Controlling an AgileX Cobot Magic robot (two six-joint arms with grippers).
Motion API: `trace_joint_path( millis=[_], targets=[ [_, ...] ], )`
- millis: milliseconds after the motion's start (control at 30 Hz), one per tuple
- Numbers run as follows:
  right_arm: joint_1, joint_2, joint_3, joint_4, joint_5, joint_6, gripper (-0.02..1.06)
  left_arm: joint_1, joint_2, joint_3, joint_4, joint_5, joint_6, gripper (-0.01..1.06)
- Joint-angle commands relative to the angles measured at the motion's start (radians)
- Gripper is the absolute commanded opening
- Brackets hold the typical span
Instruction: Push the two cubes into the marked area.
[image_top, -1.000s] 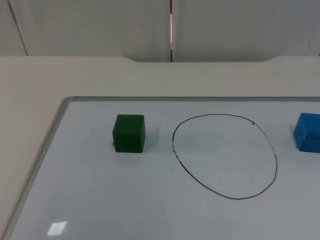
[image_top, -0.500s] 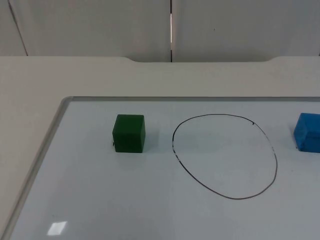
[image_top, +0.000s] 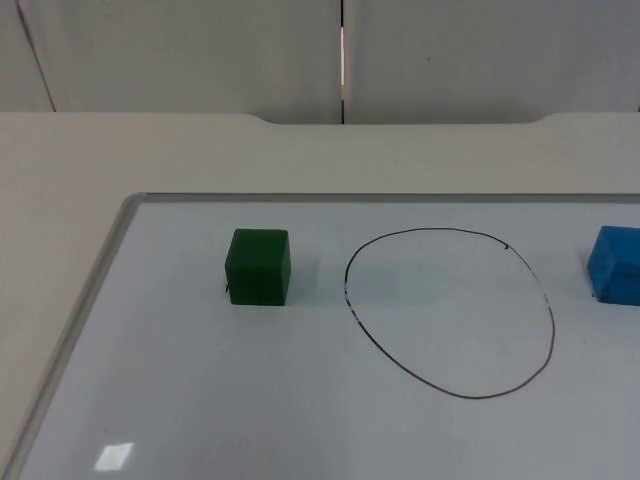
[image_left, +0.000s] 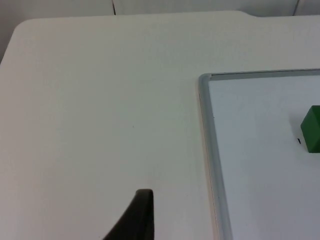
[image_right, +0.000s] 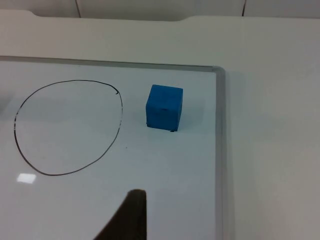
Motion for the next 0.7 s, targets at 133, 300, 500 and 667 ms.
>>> trace_joint_path(
  millis=[133,300,500,667],
  targets=[
    [-0.004,-0.005,0.001,-0.008,-0.006,-0.006,1.05,0.002,0.053,-0.006,-0.016,-0.078,0.004,0.88],
    [-0.004,-0.005,0.001,-0.008,-0.006,-0.006,1.05,0.002,0.093,-0.006,-0.019,-0.109,0.004,0.76],
    [-0.004,-0.005,0.001,-0.008,-0.006,-0.006,1.05,0.002,0.166,-0.006,-0.019,-0.147,0.011,0.52],
    [-0.004,-0.005,0.001,-0.008,-0.006,-0.006,1.05,0.002,0.245,-0.006,-0.132,-0.204,0.119,0.35]
  ],
)
